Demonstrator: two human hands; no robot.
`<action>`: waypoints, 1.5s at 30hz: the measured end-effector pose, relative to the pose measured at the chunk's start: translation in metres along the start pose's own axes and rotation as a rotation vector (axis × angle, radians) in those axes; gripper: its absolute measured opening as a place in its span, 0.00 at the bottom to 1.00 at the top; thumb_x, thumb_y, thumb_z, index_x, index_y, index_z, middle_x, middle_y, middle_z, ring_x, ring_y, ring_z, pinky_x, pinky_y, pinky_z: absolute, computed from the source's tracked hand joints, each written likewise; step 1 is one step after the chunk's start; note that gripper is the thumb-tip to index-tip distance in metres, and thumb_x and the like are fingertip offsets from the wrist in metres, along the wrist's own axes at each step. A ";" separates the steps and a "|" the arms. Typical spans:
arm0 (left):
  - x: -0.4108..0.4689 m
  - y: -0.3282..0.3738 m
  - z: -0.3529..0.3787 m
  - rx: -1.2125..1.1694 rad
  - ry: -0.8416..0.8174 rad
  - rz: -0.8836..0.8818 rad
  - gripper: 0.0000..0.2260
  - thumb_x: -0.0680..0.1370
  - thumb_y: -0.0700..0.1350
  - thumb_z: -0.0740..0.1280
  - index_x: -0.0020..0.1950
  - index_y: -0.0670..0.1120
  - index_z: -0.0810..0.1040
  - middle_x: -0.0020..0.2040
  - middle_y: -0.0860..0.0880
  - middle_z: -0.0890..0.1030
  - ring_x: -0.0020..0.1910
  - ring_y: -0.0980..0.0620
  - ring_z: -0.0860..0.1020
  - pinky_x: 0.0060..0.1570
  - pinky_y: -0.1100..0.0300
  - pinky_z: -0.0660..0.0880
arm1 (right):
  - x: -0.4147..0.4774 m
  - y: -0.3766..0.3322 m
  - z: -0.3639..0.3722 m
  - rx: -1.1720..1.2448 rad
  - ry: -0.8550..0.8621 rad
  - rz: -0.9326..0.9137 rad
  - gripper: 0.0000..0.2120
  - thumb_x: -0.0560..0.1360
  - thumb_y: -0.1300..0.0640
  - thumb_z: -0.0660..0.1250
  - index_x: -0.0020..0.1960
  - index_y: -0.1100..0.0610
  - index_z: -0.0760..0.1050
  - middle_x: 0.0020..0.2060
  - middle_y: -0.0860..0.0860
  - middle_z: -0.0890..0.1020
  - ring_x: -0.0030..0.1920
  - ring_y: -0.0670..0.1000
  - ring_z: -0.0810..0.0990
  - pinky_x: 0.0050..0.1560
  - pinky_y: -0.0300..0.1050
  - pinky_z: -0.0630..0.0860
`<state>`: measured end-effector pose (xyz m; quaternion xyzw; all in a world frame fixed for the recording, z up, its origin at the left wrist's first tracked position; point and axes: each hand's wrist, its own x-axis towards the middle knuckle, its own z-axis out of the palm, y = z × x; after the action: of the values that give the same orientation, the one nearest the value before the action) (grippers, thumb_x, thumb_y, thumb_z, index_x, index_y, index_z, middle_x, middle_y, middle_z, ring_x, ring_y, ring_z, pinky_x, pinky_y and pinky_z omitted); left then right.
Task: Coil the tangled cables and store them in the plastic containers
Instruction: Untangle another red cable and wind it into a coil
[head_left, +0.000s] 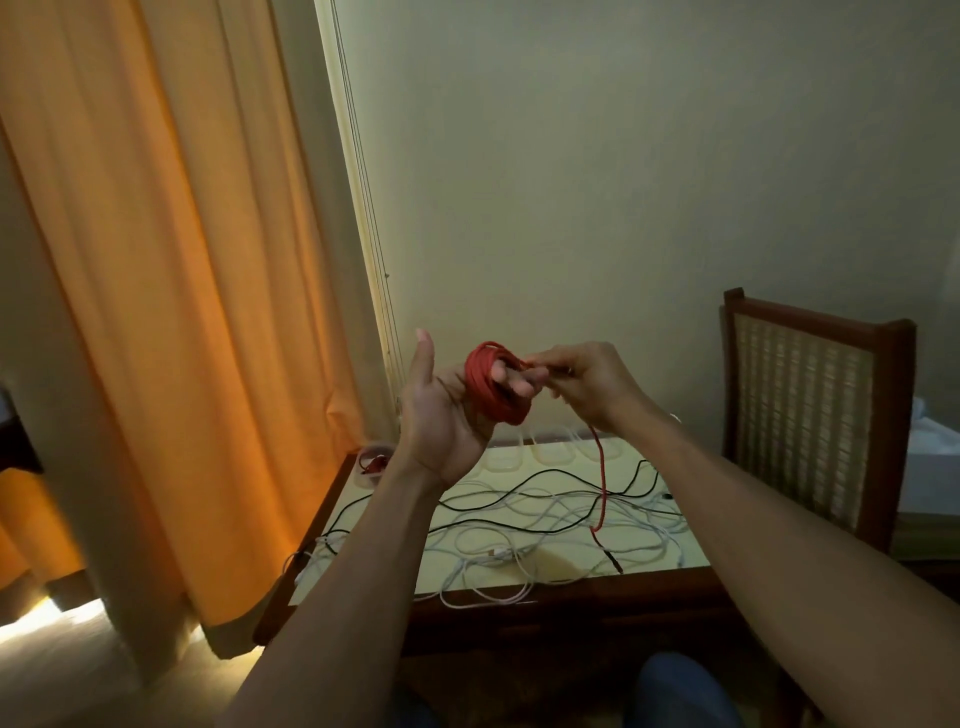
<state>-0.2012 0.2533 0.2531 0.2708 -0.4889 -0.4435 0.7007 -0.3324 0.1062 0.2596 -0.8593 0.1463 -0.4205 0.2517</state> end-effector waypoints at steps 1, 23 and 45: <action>0.001 -0.001 0.001 -0.084 -0.007 0.023 0.41 0.81 0.70 0.43 0.42 0.39 0.81 0.43 0.36 0.84 0.62 0.38 0.80 0.63 0.52 0.76 | -0.004 0.003 0.003 -0.016 -0.020 0.013 0.10 0.76 0.66 0.72 0.48 0.51 0.86 0.34 0.46 0.84 0.30 0.39 0.75 0.35 0.34 0.73; 0.003 -0.005 -0.027 0.941 0.120 0.002 0.40 0.86 0.62 0.39 0.50 0.41 0.86 0.48 0.46 0.88 0.49 0.48 0.84 0.52 0.52 0.77 | -0.009 -0.017 -0.025 -0.401 -0.011 -0.415 0.05 0.76 0.60 0.73 0.51 0.56 0.86 0.38 0.45 0.81 0.40 0.39 0.74 0.41 0.30 0.67; -0.001 0.005 0.009 -0.193 -0.007 0.177 0.27 0.86 0.51 0.50 0.71 0.29 0.70 0.68 0.30 0.76 0.72 0.38 0.74 0.74 0.49 0.69 | -0.060 -0.022 0.011 -0.210 -0.101 -0.074 0.10 0.82 0.52 0.67 0.44 0.51 0.82 0.25 0.41 0.75 0.28 0.42 0.72 0.31 0.33 0.64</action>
<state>-0.2081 0.2571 0.2607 0.1564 -0.4683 -0.4260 0.7581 -0.3588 0.1552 0.2269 -0.9058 0.1449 -0.3682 0.1517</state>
